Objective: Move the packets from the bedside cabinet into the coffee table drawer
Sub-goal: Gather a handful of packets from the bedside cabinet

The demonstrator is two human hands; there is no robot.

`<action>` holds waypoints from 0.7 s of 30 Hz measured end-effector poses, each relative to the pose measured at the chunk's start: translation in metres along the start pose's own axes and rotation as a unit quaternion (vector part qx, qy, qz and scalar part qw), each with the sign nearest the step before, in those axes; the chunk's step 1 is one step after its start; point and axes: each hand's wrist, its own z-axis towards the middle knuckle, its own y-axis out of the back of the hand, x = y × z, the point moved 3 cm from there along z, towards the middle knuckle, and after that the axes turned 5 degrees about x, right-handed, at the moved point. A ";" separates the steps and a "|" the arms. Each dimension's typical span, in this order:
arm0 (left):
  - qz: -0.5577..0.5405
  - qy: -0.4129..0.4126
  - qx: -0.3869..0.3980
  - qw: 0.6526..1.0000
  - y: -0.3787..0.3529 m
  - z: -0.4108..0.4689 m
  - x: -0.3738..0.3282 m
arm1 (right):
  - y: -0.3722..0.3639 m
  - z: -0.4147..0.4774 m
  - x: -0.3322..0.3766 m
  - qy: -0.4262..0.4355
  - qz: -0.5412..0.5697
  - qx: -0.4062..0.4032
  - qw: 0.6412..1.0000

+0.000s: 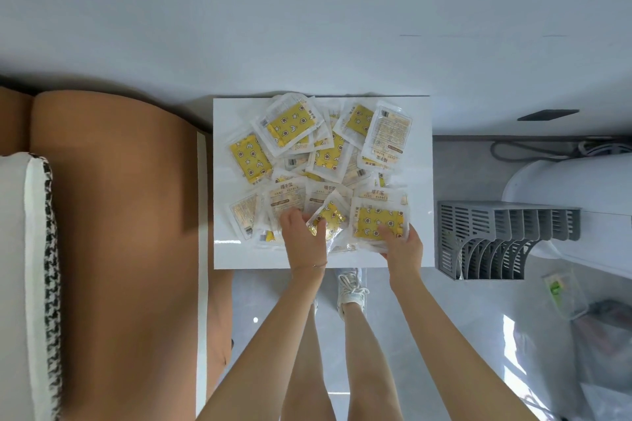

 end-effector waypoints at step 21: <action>-0.130 0.064 0.024 0.989 -0.009 -0.003 -0.007 | 0.018 0.007 -0.007 -0.026 -0.059 0.015 0.998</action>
